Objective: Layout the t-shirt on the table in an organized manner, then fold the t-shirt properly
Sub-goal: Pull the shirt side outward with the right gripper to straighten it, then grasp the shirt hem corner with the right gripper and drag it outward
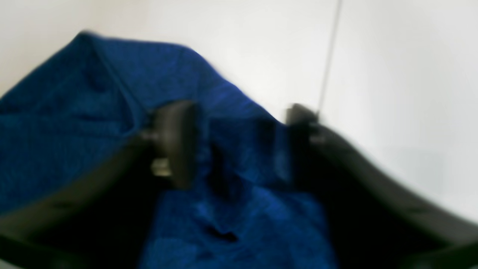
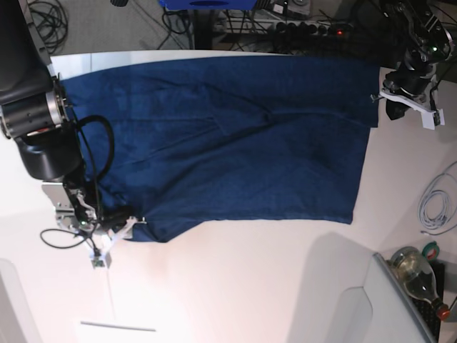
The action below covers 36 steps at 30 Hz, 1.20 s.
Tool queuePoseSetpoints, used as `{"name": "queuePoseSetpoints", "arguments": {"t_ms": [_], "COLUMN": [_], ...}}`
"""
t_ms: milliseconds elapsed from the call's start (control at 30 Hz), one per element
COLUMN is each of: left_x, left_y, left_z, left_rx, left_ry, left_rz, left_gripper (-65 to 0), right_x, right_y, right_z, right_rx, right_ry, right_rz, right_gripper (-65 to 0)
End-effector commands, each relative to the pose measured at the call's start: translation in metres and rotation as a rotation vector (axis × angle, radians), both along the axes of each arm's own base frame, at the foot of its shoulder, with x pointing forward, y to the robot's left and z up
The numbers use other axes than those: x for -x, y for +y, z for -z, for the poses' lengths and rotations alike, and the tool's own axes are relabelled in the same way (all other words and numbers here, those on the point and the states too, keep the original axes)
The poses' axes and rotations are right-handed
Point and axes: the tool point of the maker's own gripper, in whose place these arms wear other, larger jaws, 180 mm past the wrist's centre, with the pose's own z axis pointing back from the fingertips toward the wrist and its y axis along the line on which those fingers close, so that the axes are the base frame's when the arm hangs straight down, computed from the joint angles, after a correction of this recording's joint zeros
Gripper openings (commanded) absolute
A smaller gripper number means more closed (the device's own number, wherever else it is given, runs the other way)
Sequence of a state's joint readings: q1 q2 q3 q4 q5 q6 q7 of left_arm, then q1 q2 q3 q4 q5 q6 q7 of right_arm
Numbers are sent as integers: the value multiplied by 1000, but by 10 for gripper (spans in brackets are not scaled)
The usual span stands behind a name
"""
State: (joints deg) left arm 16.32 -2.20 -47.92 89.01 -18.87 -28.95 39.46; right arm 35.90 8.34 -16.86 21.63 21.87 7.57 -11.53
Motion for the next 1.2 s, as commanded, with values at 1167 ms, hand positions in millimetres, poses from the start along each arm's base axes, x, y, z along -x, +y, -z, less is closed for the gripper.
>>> {"name": "queuePoseSetpoints", "arguments": {"t_ms": [1167], "left_x": [-12], "left_y": [2], "left_z": [2], "left_rx": [13], "left_ry": [-25], "left_rz": [-3], "left_gripper": [-650], "right_x": [34], "right_y": [30], "right_z": [-142], "right_rx": [-63], "right_ry": [-300], "right_rz": [-131], "right_gripper": [-650]}}
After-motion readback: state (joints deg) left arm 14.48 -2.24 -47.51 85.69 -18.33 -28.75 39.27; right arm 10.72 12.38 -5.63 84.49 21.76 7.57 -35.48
